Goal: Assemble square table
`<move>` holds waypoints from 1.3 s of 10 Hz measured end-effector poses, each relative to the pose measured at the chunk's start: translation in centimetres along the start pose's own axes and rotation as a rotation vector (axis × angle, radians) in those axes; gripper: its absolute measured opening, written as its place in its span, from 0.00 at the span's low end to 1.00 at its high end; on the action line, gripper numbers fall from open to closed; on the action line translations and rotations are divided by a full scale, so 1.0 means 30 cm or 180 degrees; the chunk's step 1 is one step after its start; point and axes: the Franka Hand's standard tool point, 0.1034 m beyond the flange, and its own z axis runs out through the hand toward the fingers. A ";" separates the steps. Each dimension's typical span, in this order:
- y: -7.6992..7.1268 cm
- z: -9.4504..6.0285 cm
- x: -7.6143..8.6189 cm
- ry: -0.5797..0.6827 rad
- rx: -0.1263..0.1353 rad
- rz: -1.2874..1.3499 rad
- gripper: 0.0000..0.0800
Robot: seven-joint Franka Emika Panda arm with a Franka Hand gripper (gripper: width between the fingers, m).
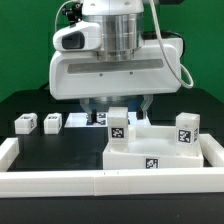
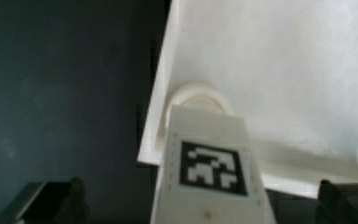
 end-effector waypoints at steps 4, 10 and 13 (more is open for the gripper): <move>0.001 0.001 0.000 0.0004 -0.0001 0.0001 0.81; 0.021 -0.001 0.046 -0.0038 -0.0034 0.0131 0.69; 0.014 0.002 0.043 -0.0042 -0.0033 0.0123 0.36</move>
Offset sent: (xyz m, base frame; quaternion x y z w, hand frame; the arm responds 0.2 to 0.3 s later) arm 0.0000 0.0000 0.0000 0.0000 0.0000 0.0000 1.0000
